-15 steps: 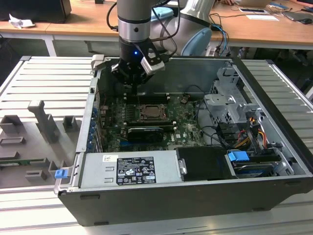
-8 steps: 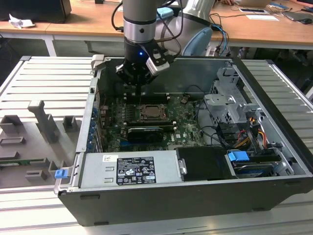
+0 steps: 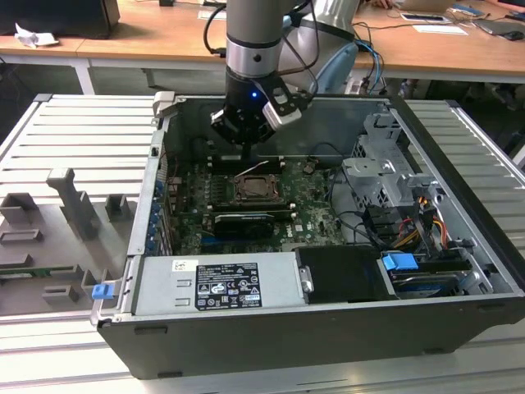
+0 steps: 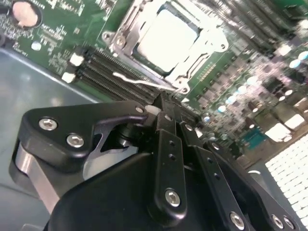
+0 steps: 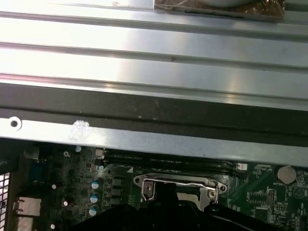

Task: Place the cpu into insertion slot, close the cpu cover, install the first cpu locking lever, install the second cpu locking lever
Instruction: 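Install the first cpu locking lever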

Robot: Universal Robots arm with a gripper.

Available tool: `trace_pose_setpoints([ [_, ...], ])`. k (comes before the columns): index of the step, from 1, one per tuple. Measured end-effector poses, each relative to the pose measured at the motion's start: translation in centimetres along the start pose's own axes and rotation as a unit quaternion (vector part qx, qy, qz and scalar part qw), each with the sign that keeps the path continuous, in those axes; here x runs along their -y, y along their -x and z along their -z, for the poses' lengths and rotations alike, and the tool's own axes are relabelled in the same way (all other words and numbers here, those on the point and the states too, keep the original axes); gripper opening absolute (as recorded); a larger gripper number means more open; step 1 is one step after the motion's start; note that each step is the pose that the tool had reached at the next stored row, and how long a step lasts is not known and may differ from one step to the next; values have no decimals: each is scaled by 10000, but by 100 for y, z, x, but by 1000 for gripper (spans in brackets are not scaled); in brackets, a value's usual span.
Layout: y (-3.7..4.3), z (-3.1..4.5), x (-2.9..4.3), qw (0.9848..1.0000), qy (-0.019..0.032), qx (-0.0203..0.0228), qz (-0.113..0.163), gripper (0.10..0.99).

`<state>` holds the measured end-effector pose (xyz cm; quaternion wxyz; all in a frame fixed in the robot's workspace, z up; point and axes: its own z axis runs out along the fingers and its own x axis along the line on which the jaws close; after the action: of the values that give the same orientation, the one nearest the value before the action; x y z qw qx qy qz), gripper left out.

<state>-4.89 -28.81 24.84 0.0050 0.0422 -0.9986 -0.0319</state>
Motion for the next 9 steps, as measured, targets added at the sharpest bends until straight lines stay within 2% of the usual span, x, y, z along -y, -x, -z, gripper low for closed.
trace_pose_setpoints([
  [1, 2, -2, 2, 10000, 81, 6, 2, 106],
  [2, 8, -14, 5, 9999, 118, 11, 2, 106],
  [7, 42, -76, 12, 9999, 117, 12, -22, 106],
  [9, 82, -103, 17, 9999, 117, 12, -23, 106],
])
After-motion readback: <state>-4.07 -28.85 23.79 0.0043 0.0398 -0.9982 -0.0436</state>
